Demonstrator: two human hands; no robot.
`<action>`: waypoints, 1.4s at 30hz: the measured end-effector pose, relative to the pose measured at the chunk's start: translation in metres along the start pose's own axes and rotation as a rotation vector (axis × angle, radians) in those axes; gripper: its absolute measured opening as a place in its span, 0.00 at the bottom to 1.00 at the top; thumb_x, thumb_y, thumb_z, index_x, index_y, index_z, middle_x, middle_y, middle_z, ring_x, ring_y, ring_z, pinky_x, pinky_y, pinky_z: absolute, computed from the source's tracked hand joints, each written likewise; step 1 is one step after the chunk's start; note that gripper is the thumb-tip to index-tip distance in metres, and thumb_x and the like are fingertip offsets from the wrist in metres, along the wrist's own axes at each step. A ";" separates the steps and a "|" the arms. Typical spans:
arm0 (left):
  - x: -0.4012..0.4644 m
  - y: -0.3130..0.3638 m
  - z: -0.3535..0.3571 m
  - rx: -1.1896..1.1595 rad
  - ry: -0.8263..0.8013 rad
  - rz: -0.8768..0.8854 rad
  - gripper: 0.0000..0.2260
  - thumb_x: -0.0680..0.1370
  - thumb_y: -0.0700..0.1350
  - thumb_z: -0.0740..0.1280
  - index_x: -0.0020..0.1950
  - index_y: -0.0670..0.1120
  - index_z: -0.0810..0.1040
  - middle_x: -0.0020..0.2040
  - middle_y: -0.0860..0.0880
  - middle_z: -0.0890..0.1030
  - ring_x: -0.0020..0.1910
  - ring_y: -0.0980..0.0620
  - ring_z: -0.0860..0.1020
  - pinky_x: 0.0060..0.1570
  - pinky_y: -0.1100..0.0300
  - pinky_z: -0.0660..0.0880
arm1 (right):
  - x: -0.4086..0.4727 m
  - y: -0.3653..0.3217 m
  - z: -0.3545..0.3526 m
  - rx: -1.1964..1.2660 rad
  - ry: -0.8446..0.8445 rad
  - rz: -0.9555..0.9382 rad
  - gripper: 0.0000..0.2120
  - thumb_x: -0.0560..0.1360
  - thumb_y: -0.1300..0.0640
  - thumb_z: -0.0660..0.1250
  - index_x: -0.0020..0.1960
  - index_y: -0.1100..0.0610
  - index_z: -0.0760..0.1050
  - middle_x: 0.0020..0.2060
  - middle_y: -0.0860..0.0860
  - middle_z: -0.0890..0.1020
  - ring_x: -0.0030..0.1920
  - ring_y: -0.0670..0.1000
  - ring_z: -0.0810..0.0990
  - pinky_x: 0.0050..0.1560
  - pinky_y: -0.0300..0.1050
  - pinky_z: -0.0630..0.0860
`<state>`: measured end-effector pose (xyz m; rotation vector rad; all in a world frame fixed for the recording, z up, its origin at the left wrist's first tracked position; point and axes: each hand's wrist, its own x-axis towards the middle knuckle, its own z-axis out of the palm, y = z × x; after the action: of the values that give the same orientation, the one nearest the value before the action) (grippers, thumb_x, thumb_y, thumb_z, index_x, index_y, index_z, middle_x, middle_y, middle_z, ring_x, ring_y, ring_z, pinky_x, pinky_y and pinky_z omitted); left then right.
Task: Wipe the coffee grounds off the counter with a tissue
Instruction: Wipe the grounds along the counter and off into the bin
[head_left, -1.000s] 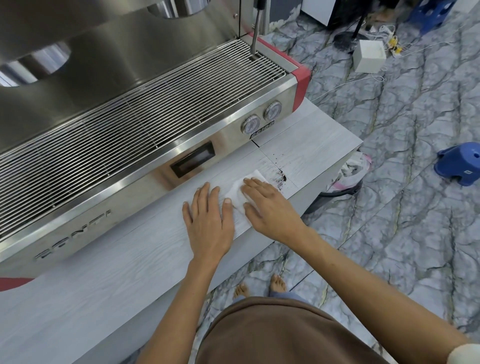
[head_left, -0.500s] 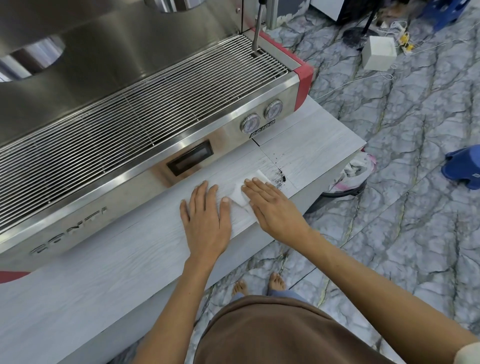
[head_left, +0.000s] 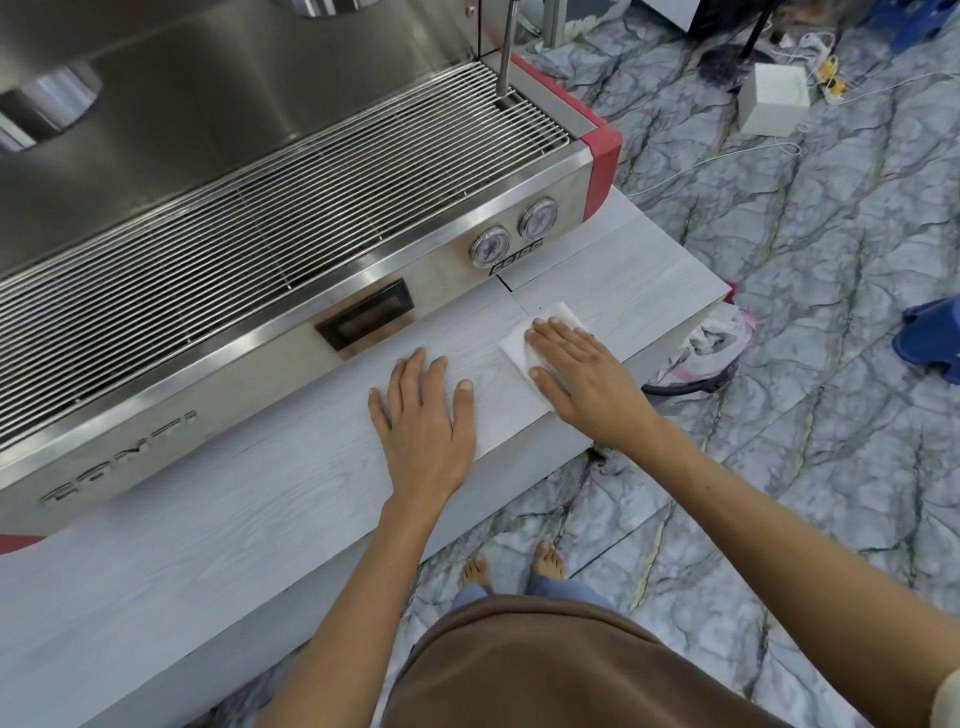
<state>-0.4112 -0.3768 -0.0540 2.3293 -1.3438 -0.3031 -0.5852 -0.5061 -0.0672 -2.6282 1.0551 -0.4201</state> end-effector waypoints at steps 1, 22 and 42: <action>0.000 0.001 0.001 0.008 0.001 -0.001 0.28 0.81 0.61 0.44 0.77 0.51 0.65 0.80 0.52 0.59 0.80 0.53 0.52 0.78 0.44 0.41 | 0.001 0.003 -0.001 0.002 0.003 0.003 0.25 0.81 0.46 0.52 0.72 0.58 0.66 0.72 0.54 0.67 0.74 0.51 0.62 0.74 0.48 0.56; 0.001 0.003 0.005 -0.055 0.090 -0.050 0.22 0.83 0.58 0.50 0.72 0.53 0.71 0.77 0.56 0.66 0.78 0.57 0.58 0.78 0.45 0.46 | -0.003 -0.036 0.007 0.206 0.105 -0.126 0.18 0.76 0.71 0.60 0.66 0.63 0.72 0.66 0.59 0.75 0.69 0.59 0.70 0.71 0.57 0.63; -0.001 -0.003 0.001 -0.076 0.057 0.004 0.25 0.82 0.59 0.46 0.73 0.52 0.70 0.78 0.54 0.65 0.79 0.55 0.57 0.78 0.45 0.44 | 0.021 -0.018 0.008 0.059 0.099 0.144 0.24 0.75 0.73 0.56 0.70 0.62 0.68 0.70 0.58 0.69 0.73 0.57 0.64 0.73 0.54 0.58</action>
<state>-0.4094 -0.3749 -0.0561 2.2556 -1.2880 -0.2791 -0.5564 -0.5077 -0.0645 -2.4829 1.2344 -0.5444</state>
